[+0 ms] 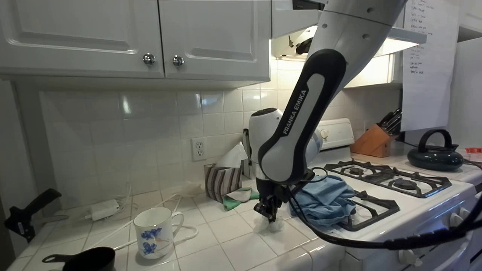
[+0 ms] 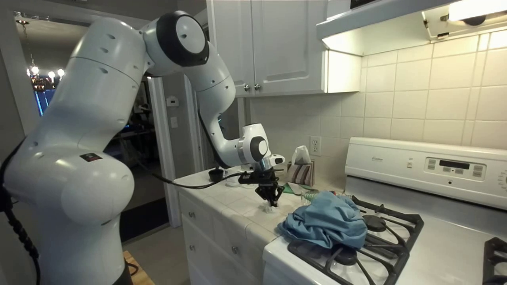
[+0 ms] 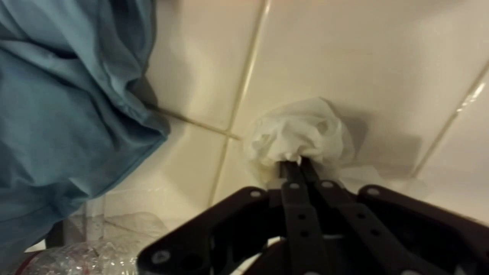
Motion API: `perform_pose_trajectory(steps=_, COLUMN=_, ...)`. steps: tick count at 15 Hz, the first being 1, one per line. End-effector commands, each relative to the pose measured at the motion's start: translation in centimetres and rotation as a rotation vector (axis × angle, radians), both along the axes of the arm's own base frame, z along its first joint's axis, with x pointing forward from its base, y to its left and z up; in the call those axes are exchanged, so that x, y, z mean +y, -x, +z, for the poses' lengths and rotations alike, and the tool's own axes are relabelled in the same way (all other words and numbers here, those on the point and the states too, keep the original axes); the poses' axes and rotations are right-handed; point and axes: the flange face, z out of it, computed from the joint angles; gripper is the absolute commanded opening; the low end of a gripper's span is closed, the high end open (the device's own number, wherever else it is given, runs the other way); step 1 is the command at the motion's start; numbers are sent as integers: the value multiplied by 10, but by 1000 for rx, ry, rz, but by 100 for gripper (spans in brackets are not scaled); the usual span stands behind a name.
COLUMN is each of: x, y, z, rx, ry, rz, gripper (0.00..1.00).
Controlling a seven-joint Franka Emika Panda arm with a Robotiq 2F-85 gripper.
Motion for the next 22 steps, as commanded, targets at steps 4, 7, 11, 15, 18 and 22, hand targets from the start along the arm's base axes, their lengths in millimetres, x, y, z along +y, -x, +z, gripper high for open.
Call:
perform_pose_trajectory(steps=4, x=-10, y=-54, z=-27, rx=17, ry=29, rz=-8, gripper=0)
perform_pose_trajectory(steps=7, x=-2, y=-83, z=-31, rx=47, ry=47, rz=4, gripper=0)
perform_pose_trajectory(steps=11, x=-3, y=-111, z=-34, rx=91, ry=78, rz=-3, gripper=0)
perform_pose_trajectory(steps=15, x=-11, y=-124, z=-31, rx=124, ry=96, rz=-40, gripper=0)
perform_pose_trajectory(steps=18, x=-5, y=-105, z=-22, rx=171, ry=99, rz=-29, gripper=0)
perform_pose_trajectory(steps=22, x=-3, y=-70, z=-10, rx=204, ry=126, rz=-28, gripper=0)
